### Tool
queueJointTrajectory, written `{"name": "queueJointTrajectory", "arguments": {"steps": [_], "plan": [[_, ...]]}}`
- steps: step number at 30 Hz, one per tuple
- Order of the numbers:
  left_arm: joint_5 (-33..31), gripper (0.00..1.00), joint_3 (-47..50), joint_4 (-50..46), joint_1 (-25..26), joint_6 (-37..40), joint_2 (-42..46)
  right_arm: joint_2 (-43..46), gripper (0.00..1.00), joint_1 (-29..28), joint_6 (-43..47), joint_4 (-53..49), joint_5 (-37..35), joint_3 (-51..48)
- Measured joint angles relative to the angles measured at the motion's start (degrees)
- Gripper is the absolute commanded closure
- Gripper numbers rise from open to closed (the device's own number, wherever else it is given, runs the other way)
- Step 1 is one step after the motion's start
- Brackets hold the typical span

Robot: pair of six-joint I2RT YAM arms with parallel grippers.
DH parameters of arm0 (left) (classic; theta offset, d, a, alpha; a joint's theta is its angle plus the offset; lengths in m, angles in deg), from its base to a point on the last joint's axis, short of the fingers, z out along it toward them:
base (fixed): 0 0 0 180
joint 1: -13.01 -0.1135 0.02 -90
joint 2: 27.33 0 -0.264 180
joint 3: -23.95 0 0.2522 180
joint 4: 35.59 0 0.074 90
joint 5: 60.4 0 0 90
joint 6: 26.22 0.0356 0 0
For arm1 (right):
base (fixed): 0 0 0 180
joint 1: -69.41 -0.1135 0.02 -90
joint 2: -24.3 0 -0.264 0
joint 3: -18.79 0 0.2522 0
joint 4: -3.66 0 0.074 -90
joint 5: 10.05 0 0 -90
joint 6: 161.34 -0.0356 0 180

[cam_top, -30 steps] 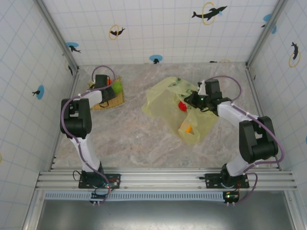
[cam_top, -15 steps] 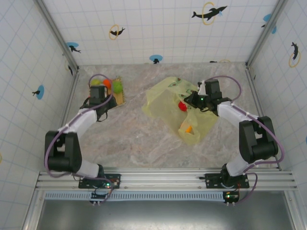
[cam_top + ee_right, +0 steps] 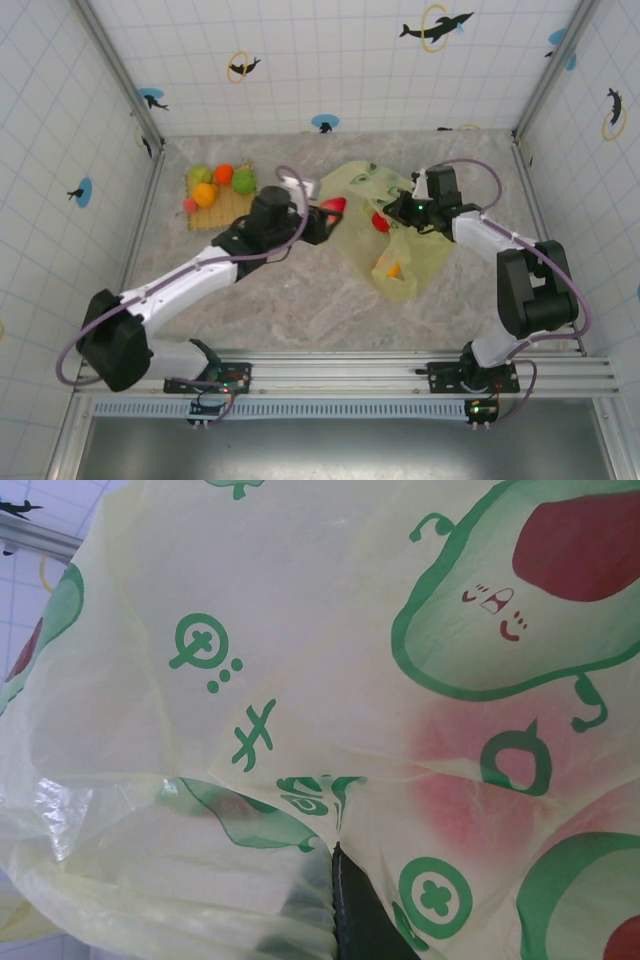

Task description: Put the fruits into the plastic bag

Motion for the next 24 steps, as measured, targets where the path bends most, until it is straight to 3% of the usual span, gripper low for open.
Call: {"name": "queueJointTrajectory", "arguments": {"steps": [4, 8, 24], "plan": [[1.40, 0.52, -4.61, -0.74, 4.68, 2.95, -7.72, 0.00, 1.00, 0.02, 0.35, -0.42, 0.04, 0.33], [-0.02, 0.52, -7.19, -1.42, 5.73, 4.50, -14.08, 0.00, 1.00, 0.11, 0.63, -0.94, 0.55, 0.90], [-25.18, 0.51, -19.39, -0.42, 5.66, 12.02, -38.38, 0.00, 1.00, 0.59, 1.14, -2.19, 1.11, 2.27]]}}
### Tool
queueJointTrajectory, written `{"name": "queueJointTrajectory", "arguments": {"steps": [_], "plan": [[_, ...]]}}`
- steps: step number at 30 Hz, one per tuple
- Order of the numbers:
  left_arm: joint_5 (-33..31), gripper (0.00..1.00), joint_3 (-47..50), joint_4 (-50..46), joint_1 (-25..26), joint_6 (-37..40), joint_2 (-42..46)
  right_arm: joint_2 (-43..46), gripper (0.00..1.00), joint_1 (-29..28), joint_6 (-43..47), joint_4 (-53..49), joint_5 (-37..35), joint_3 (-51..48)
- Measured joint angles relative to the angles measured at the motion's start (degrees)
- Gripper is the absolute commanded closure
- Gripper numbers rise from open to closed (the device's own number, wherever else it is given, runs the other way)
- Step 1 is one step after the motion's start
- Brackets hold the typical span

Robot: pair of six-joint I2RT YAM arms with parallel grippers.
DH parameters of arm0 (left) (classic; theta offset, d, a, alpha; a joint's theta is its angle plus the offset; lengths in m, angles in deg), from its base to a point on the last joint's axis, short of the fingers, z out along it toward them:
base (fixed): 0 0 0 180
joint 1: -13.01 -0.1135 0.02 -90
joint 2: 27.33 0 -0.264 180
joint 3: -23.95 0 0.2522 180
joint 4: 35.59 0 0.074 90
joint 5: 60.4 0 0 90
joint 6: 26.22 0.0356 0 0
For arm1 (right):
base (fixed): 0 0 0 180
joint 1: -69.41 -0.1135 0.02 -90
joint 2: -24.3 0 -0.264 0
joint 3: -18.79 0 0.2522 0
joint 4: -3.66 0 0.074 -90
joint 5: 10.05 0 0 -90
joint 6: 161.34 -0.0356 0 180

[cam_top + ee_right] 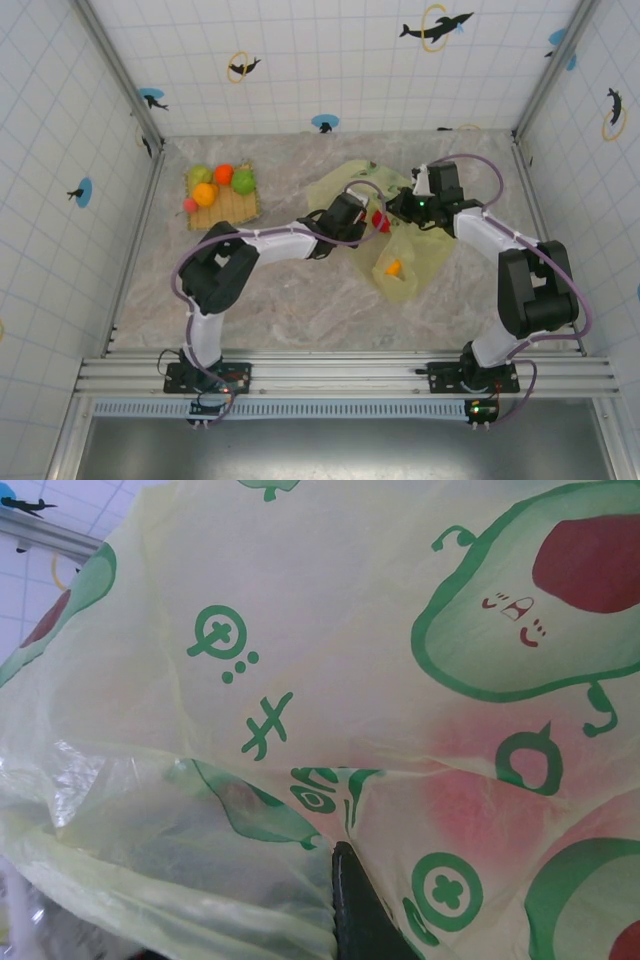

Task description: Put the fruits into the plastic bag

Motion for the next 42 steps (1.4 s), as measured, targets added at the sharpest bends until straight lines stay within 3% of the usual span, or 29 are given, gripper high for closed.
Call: {"name": "queueJointTrajectory", "arguments": {"steps": [12, 21, 25, 34, 42], "plan": [[-7.80, 0.45, -3.72, 13.11, -0.48, 3.13, -8.17, 0.00, 1.00, 0.26, 0.22, -0.17, 0.00, 0.31], [-8.02, 0.38, -4.74, 17.86, -1.51, 5.18, -10.27, 0.00, 1.00, 0.26, 0.39, -0.28, 0.00, 0.33], [-7.72, 0.30, -4.76, 17.92, -1.49, 5.92, -10.49, -0.02, 1.00, 0.26, 0.42, -0.31, -0.02, 0.33], [-4.26, 0.27, -2.54, 17.68, -1.49, 5.42, -8.55, -0.59, 1.00, 0.28, 0.66, -0.39, -0.02, 0.33], [5.35, 0.25, 6.51, 16.31, -1.49, 1.57, 4.61, -0.63, 1.00, 0.70, 1.22, -0.44, -0.04, 0.33]]}}
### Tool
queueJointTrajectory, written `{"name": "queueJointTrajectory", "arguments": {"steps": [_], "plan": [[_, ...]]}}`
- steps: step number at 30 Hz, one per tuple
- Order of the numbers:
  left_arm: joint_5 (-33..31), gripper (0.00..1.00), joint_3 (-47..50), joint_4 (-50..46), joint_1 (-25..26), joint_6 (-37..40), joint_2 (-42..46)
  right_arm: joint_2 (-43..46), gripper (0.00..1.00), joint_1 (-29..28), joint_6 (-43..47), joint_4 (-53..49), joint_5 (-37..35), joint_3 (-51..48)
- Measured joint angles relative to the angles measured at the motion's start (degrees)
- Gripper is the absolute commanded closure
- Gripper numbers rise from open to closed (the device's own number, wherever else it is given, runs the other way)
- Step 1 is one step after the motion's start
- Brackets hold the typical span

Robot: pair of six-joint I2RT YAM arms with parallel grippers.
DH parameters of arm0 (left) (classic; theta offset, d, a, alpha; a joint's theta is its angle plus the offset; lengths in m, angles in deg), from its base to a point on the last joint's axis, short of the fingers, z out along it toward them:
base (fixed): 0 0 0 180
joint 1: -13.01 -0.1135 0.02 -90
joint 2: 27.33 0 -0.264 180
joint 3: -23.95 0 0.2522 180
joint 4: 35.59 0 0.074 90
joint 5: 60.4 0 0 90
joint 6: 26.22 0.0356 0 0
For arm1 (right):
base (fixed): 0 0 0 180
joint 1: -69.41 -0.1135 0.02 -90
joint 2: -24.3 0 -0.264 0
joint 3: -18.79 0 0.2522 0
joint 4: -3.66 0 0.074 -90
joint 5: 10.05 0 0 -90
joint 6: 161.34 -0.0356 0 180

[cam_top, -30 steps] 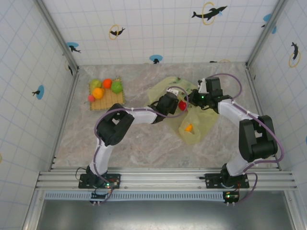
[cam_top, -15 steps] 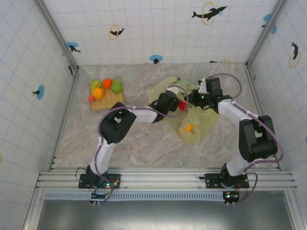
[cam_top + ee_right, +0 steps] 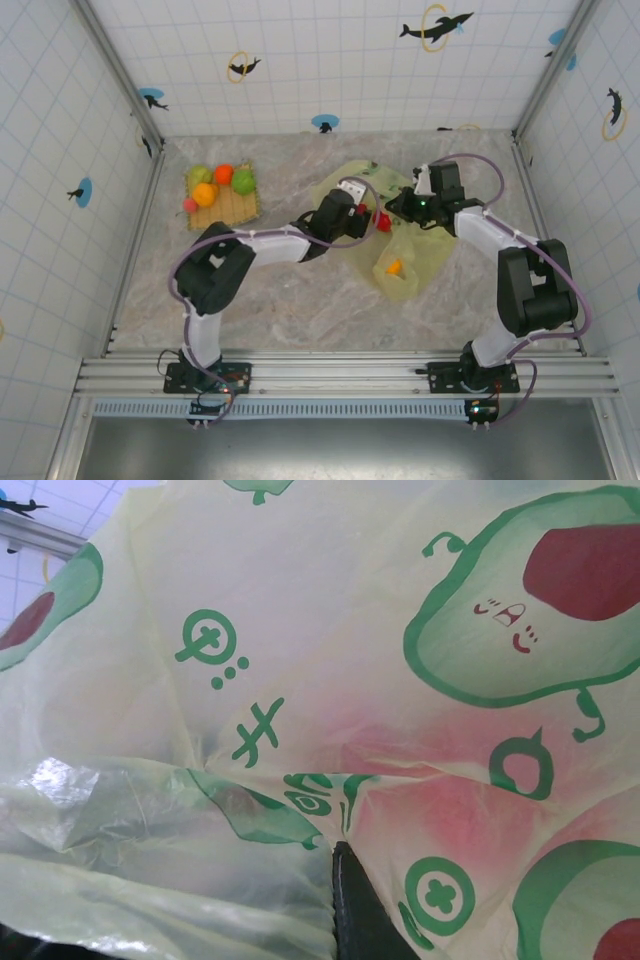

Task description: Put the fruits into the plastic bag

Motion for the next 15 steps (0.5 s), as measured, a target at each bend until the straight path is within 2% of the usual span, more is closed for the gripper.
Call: {"name": "queueJointTrajectory", "arguments": {"steps": [11, 15], "plan": [[21.55, 0.25, 2.29, -9.16, 0.00, -1.03, 11.13, -0.44, 1.00, 0.00, 0.09, -0.09, 0.02, 0.00], [26.84, 0.25, 2.25, -12.92, 0.00, -0.76, 15.02, -0.44, 1.00, 0.00, 0.11, -0.11, 0.02, 0.00]]}}
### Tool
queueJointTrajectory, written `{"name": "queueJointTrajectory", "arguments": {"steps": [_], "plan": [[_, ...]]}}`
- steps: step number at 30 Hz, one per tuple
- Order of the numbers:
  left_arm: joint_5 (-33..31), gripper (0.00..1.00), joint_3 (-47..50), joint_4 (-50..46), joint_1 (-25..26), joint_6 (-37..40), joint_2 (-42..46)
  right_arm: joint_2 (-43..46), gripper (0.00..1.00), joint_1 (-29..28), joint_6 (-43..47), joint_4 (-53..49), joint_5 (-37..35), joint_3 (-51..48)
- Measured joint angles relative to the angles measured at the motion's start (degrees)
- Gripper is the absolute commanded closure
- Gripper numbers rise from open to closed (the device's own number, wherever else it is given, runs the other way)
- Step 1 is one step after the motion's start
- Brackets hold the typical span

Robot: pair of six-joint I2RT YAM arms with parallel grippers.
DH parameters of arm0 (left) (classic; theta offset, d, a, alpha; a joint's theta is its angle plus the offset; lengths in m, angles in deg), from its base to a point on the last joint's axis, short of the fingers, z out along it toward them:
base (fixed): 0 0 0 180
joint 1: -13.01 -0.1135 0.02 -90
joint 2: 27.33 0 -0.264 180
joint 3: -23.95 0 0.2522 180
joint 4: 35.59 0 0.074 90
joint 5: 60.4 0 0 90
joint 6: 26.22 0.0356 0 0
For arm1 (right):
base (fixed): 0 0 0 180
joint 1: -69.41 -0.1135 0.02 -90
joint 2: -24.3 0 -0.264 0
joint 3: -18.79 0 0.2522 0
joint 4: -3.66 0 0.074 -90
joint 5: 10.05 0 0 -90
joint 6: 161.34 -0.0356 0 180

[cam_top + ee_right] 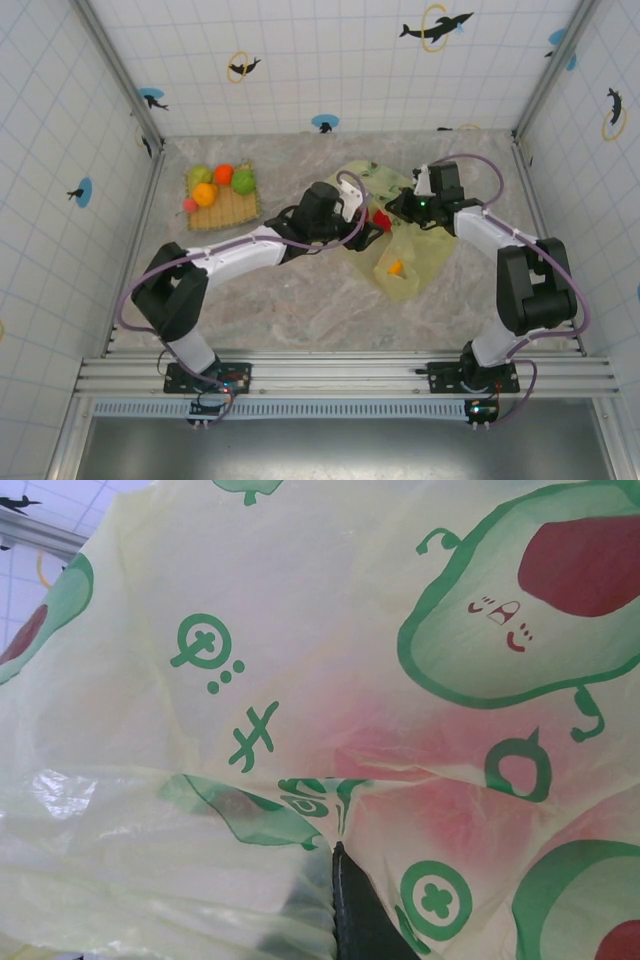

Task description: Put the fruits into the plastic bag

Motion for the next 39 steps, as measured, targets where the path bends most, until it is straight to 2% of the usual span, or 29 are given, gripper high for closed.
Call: {"name": "queueJointTrajectory", "arguments": {"steps": [4, 9, 14, 19, 23, 27, 30, 34, 39], "plan": [[2.36, 0.24, -0.09, -3.45, -0.04, 0.39, 4.07, 0.00, 1.00, 0.00, 0.02, -0.02, 0.00, 0.00], [1.40, 0.20, -0.09, -5.25, -1.64, 0.35, 10.51, 0.00, 1.00, 0.00, 0.17, -0.02, 0.00, 0.00], [-6.32, 0.18, 0.26, -4.98, -7.91, -0.92, 18.32, 0.00, 1.00, 0.00, 0.37, -0.04, 0.00, 0.00], [-14.14, 0.17, 2.25, -4.63, -18.08, -5.42, 22.18, 0.00, 1.00, 0.00, 0.46, -0.02, 0.00, 0.00], [-17.42, 0.16, 5.25, -4.98, -27.89, -9.73, 21.97, 0.00, 1.00, 0.04, 0.59, -0.04, 0.00, 0.00], [-17.49, 0.16, 7.50, -4.72, -37.97, -15.06, 19.21, 0.00, 1.00, 0.35, 0.59, -0.04, 0.13, 0.00], [-17.57, 0.16, 8.85, -4.63, -43.45, -18.25, 15.91, 0.00, 1.00, 0.55, 0.61, -0.02, 0.37, 0.00], [-18.51, 0.16, 9.42, -5.05, -48.06, -20.70, 10.95, 0.00, 1.00, 0.96, 0.63, 0.00, 0.92, 0.00], [-23.47, 0.17, 8.20, -7.23, -50.40, -20.61, 4.92, 0.00, 1.00, 1.75, 0.68, 0.31, 1.79, -0.02]]}}
